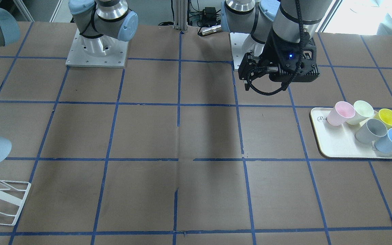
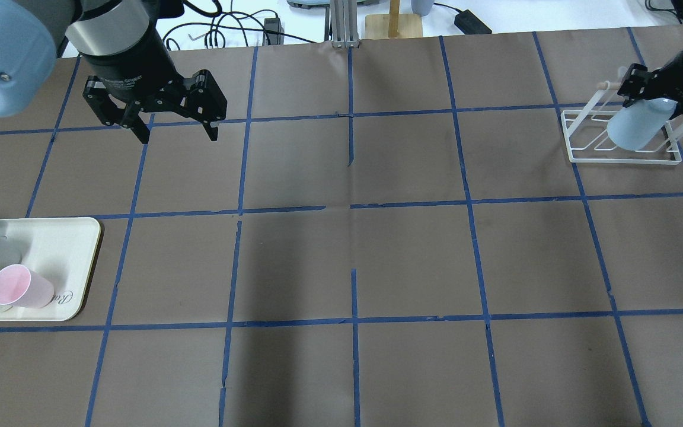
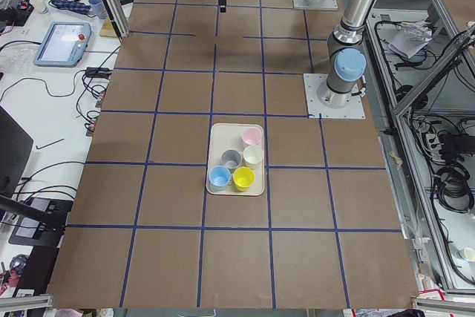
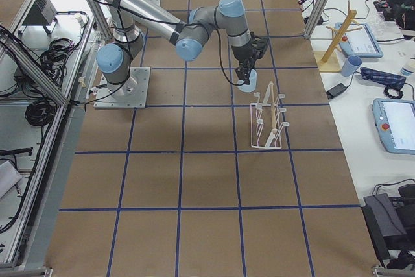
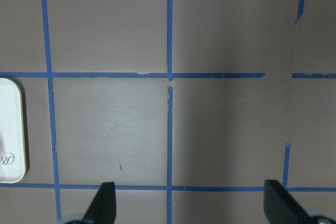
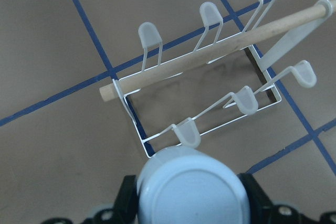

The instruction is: Transfer IKEA cup to right arm and place on rack

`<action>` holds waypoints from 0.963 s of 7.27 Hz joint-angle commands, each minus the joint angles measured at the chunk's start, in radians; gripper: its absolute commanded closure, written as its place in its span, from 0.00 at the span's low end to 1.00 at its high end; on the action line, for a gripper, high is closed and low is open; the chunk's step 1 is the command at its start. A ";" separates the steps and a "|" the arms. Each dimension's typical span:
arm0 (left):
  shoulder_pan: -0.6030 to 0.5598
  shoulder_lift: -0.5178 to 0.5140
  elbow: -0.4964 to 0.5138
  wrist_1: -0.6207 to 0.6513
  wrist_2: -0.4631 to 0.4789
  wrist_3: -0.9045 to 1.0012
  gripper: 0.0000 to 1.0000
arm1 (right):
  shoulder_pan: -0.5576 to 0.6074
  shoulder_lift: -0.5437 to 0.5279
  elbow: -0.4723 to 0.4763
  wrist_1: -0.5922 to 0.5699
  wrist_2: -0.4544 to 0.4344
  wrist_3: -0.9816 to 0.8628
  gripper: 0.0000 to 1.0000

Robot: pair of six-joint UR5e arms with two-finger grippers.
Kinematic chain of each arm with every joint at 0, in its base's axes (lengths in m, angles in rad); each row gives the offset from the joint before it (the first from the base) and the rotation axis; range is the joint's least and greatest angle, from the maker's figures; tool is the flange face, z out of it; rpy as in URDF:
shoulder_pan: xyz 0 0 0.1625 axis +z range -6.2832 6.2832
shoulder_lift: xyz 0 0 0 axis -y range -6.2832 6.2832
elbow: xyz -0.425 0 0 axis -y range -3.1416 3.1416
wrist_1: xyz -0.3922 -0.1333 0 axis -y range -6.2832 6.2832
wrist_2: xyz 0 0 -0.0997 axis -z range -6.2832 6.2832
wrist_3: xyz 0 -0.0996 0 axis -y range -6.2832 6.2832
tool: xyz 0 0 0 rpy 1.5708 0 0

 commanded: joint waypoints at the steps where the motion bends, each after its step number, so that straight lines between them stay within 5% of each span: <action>1: -0.002 -0.012 0.005 -0.007 -0.012 0.104 0.00 | 0.000 0.036 -0.005 -0.055 -0.022 -0.024 1.00; 7: -0.006 -0.006 -0.010 -0.003 -0.008 0.071 0.00 | 0.000 0.080 -0.052 -0.095 -0.019 -0.019 1.00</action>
